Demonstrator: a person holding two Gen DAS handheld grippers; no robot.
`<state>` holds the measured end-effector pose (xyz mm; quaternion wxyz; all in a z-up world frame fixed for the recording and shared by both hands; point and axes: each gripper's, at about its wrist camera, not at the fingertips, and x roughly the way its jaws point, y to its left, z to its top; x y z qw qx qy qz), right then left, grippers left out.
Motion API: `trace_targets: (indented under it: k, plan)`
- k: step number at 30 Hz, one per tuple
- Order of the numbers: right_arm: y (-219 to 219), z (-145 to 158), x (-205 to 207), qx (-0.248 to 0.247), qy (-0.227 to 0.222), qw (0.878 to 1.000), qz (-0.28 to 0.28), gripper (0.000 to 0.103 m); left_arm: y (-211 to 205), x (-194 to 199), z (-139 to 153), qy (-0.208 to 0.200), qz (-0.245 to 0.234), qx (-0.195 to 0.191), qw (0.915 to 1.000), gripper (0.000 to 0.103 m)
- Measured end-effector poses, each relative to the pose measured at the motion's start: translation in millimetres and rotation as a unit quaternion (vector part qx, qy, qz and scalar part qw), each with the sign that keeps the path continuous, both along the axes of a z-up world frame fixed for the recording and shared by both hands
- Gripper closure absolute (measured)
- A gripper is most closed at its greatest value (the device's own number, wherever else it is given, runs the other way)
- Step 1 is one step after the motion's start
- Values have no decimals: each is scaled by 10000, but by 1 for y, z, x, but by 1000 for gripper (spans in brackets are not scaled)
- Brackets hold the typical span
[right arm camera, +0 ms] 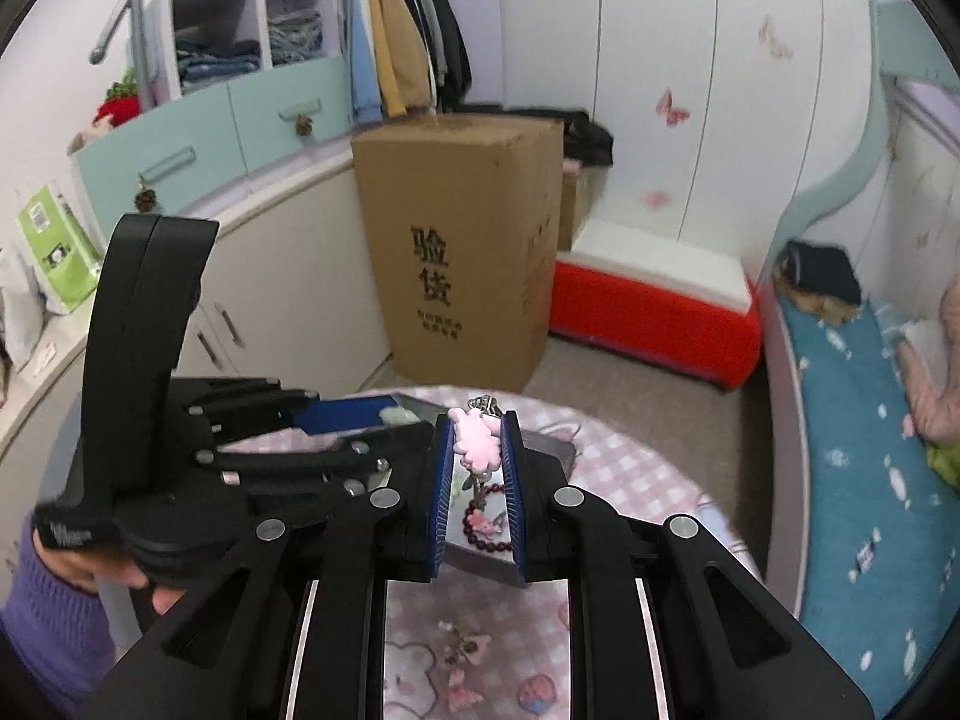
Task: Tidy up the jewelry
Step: 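Open the left gripper over the box to drop the jade while the right drops the pink charm, then move both grippers back from the box to the remaining charms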
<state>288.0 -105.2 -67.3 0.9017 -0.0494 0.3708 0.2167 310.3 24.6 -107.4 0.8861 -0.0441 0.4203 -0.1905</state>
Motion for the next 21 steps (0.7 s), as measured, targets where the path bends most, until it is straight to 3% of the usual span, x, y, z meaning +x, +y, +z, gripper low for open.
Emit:
trace_targets:
  k: [6, 14, 18, 21]
  plan:
    - [6, -40, 22, 7, 440, 9990, -30, 86, 5, 11, -33, 307, 83, 137, 9994, 75]
    - [2, -67, 28, 129, 782, 9968, -77, 86, 0, 11, -32, 177, 129, 273, 9994, 75]
    - [-3, -70, 29, 250, 864, 9959, -104, 86, 3, 8, -28, 122, 286, 261, 9992, 61]
    - [-6, -75, 29, 353, 969, 9946, -114, 86, 6, 5, -25, 98, 322, 241, 9991, 59]
